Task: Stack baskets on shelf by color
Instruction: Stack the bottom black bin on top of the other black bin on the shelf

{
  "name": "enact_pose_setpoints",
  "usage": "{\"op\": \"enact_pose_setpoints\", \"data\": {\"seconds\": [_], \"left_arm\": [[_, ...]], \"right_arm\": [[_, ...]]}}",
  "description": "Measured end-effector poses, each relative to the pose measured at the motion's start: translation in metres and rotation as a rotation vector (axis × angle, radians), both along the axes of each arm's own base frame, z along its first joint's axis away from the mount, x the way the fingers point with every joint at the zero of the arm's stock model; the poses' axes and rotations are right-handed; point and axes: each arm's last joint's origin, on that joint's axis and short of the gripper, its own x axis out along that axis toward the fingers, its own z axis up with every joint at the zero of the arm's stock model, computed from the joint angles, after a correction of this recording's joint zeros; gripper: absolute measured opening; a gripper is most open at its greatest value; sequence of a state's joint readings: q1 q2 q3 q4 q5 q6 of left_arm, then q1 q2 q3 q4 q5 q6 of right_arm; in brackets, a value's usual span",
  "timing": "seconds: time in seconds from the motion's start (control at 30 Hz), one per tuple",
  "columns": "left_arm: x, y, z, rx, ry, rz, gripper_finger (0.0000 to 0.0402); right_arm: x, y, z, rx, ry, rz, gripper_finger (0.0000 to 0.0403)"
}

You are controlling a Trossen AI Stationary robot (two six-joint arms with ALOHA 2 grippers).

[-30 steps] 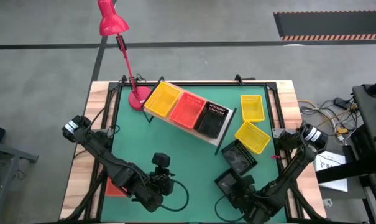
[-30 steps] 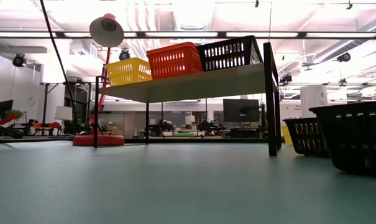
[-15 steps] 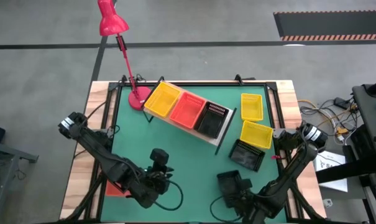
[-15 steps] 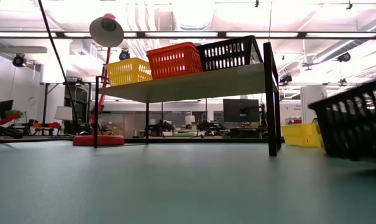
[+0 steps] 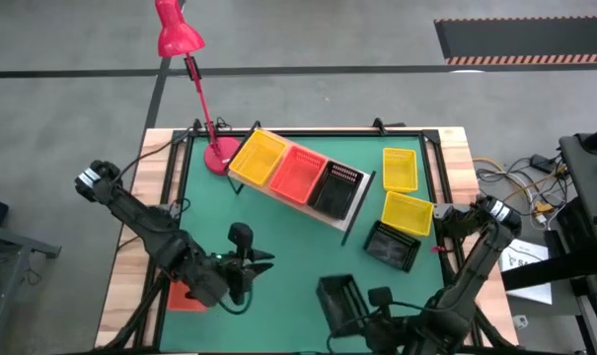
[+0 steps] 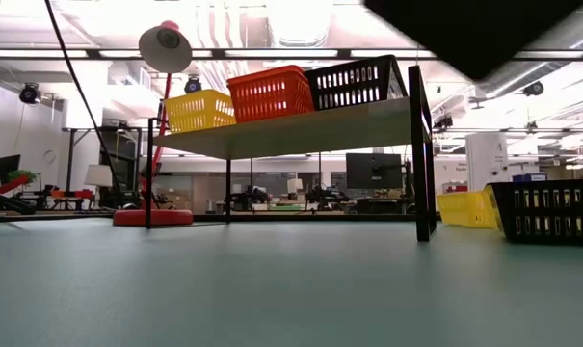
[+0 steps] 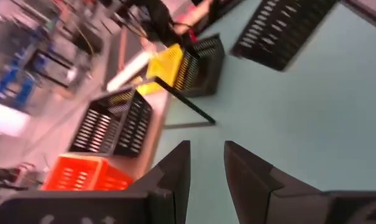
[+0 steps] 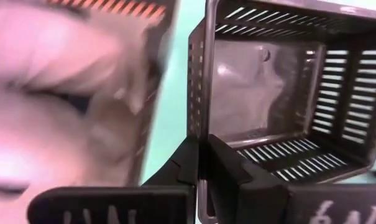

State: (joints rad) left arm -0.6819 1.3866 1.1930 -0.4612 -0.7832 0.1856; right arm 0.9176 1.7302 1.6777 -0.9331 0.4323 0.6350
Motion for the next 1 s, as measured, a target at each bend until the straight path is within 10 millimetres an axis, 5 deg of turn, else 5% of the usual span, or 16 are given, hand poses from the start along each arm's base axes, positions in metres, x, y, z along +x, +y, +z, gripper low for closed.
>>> {"op": "enact_pose_setpoints", "data": {"seconds": [0.3, 0.5, 0.73, 1.0], "left_arm": [[-0.023, 0.029, -0.009, 0.106, -0.167, 0.177, 0.0081], [-0.035, 0.041, -0.012, 0.065, -0.240, 0.229, 0.0081], [-0.043, 0.047, -0.017, 0.037, -0.269, 0.233, 0.0081], [-0.042, 0.047, -0.019, 0.034, -0.267, 0.234, 0.0081]], "right_arm": [[0.005, -0.030, 0.064, -0.276, -0.272, -0.231, 0.0013], [0.029, -0.067, 0.098, -0.266, -0.371, -0.425, 0.0013], [0.063, -0.117, 0.106, -0.264, -0.281, -0.506, 0.0013], [0.077, -0.173, 0.102, -0.239, -0.063, -0.591, 0.0013]]}}
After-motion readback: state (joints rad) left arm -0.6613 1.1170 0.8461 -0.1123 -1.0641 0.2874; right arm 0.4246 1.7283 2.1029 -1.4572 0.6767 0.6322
